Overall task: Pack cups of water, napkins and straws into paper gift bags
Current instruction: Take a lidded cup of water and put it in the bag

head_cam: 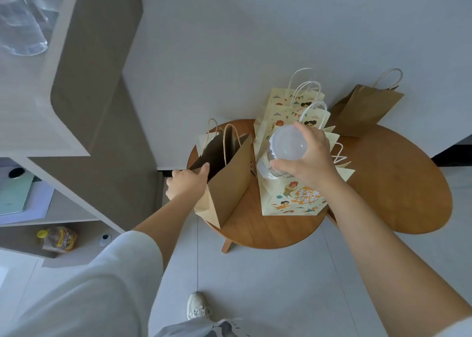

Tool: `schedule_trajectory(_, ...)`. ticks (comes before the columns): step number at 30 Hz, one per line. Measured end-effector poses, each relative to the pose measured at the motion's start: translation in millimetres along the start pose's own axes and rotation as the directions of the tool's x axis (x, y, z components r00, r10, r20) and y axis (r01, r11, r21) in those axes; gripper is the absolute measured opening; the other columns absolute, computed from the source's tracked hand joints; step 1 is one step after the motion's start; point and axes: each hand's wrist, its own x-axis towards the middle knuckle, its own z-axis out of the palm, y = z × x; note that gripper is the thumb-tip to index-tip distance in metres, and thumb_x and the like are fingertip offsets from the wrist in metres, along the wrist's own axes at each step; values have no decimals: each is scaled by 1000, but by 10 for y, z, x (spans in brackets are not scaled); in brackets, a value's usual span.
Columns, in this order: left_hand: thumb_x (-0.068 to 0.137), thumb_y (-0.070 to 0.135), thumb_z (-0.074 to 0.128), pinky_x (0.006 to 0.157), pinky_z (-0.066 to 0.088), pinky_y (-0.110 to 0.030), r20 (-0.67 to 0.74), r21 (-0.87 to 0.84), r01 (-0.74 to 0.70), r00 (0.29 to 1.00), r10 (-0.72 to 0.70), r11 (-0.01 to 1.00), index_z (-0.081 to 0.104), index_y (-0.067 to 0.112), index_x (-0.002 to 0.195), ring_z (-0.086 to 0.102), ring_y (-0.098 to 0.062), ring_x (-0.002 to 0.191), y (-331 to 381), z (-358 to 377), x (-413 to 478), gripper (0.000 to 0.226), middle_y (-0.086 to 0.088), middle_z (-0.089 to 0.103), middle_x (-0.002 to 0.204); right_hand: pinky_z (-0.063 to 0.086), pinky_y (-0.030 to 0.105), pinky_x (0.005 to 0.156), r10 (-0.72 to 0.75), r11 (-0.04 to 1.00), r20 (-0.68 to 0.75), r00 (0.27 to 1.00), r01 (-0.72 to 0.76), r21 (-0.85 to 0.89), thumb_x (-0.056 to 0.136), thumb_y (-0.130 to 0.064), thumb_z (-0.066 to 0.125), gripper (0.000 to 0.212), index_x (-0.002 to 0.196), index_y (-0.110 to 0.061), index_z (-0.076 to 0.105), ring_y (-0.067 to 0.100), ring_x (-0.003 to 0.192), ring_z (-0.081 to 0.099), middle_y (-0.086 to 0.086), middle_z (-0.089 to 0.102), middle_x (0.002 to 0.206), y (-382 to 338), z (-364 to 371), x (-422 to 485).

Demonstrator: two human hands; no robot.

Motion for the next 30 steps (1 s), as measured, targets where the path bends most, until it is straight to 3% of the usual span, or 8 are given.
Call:
schedule_trajectory(3, 85, 62, 42, 95, 43, -44, 92, 14, 121, 988, -122, 993, 47, 9, 132, 40, -32, 119, 114, -24, 50, 71, -12, 39, 129, 32, 31, 96, 0, 1000, 5, 1000, 0, -5, 68, -32, 80, 90, 142, -29, 30, 18, 128, 27, -1, 28, 136, -48, 57, 38)
schedule_trajectory(8, 84, 12, 58, 89, 50, -36, 253, -277, 138, 965, -66, 951, 29, 13, 140, 51, -24, 99, 211, -113, 56, 63, -10, 45, 120, 38, 37, 98, 25, 1000, -20, 999, -25, -1, 67, -34, 81, 89, 141, -32, 31, 17, 127, 30, -3, 29, 136, -71, 73, 66)
schedule_trajectory(11, 87, 3, 55, 82, 52, -36, 222, -86, -66, 971, 84, 994, 20, 5, 142, 58, -28, 102, 155, -94, 54, 65, -11, 51, 110, 39, 42, 102, 53, 999, -78, 996, -52, 13, 66, -36, 81, 89, 140, -33, 31, 18, 128, 30, -4, 29, 137, -58, 48, 107)
schedule_trajectory(14, 84, 2, 59, 78, 50, -36, 56, 102, -275, 961, 271, 956, 30, 8, 131, 55, -29, 104, 109, -86, 1, 56, -12, 47, 121, 38, 43, 103, 61, 998, -99, 993, -61, 2, 66, -37, 81, 90, 141, -34, 30, 19, 130, 29, -4, 29, 138, -56, 48, 138)
schedule_trajectory(18, 83, 0, 48, 86, 37, -30, 43, 509, -620, 711, 701, 597, 43, 11, 112, 44, -22, 101, 114, -101, -13, 31, -7, 45, 113, 41, 43, 101, 93, 995, -80, 992, -90, 44, 65, -38, 81, 89, 140, -33, 33, 20, 129, 31, -3, 29, 139, -69, 134, 149)
schedule_trajectory(22, 90, 5, 47, 86, 35, -28, 334, 562, -773, 536, 775, 293, 56, 14, 113, 45, -20, 101, 122, -81, 71, 25, -4, 51, 110, 38, 37, 98, 131, 986, -52, 990, -125, 113, 66, -36, 81, 89, 140, -32, 32, 19, 129, 30, -2, 29, 139, -93, 243, 148)
schedule_trajectory(27, 82, 33, 68, 78, 45, -27, 390, 486, -800, 559, 732, 352, 50, 19, 124, 49, -18, 97, 256, -82, 149, 48, -4, 47, 114, 36, 35, 99, 115, 988, -11, 993, -113, 105, 66, -36, 81, 89, 140, -31, 33, 18, 128, 29, -3, 30, 137, -110, 417, 106)
schedule_trajectory(30, 67, 65, 69, 102, 39, -38, 439, 591, -746, 617, 653, 308, 46, 23, 131, 42, -23, 120, 246, -60, 183, 80, -5, 45, 130, 41, 40, 100, 100, 986, 13, 995, -101, 130, 65, -37, 81, 89, 139, -31, 33, 17, 126, 31, -5, 31, 133, -132, 501, 84)
